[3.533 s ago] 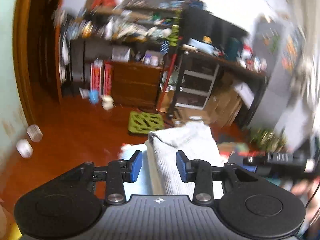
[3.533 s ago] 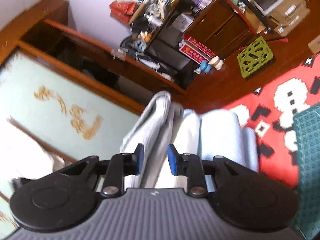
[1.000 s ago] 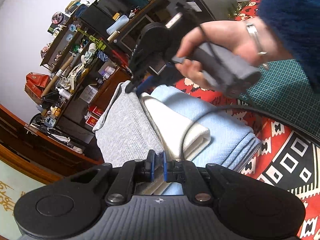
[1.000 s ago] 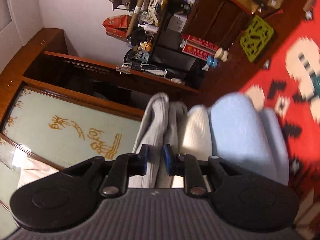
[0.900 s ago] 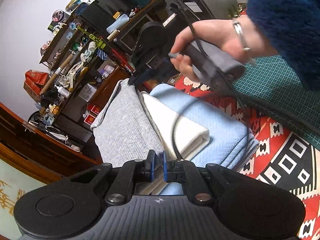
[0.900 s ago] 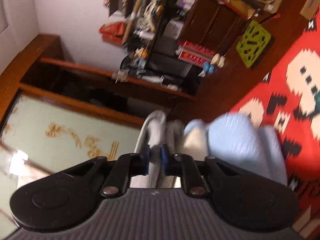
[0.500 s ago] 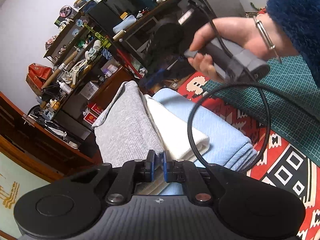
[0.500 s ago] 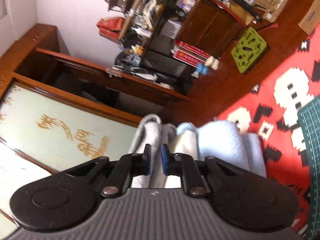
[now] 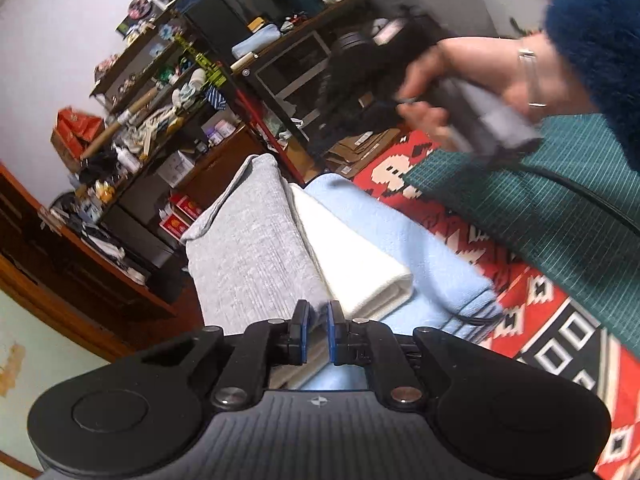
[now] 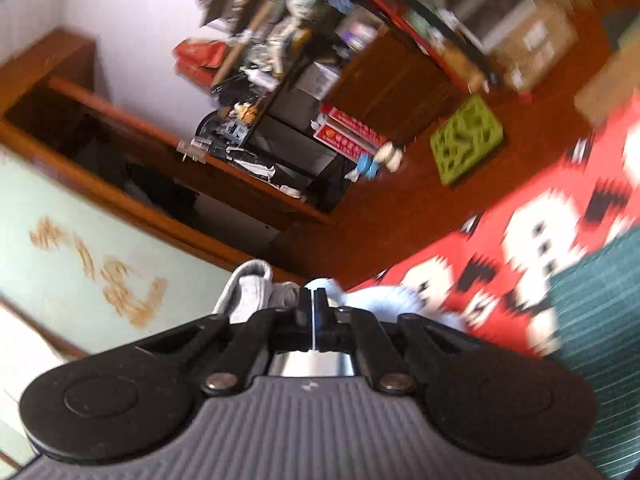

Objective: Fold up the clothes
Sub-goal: 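Open both grippers and withdraw them from the stacked grey shirt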

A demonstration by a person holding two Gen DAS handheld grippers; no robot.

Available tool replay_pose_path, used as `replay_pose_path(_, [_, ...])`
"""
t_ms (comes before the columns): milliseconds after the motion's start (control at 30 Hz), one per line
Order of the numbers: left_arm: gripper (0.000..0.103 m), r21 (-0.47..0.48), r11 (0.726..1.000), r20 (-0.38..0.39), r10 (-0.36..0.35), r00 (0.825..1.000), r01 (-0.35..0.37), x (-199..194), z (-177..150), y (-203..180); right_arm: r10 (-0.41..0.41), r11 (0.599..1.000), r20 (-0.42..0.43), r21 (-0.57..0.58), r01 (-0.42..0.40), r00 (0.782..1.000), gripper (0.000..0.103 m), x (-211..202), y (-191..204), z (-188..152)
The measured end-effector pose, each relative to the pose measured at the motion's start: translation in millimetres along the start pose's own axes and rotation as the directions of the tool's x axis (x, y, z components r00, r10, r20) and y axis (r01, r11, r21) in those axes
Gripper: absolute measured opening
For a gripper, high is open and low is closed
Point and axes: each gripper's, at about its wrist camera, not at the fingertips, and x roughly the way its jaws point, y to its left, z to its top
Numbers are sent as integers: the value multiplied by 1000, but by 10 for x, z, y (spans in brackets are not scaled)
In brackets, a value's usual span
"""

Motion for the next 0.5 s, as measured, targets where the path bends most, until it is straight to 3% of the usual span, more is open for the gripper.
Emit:
replay_pose_path(200, [11, -56, 998, 26, -4, 1000, 6, -271, -78, 89, 59, 979, -117, -188, -80, 991, 6, -356, 580, -170])
replay_pose_path(300, [11, -154, 988, 51, -20, 998, 28, -359, -72, 306, 73, 953, -155, -281, -115, 985, 6, -401, 948, -354])
replay_pose_path(367, [7, -239, 969, 61, -41, 997, 54, -334, -47, 509, 45, 931, -166, -350, -102, 985, 6, -373, 1162, -489])
replay_pose_path(500, [4, -407, 904, 50, -117, 992, 128, 22, -11, 882, -16, 905, -169, -422, -58, 985, 6, -277, 1412, -775])
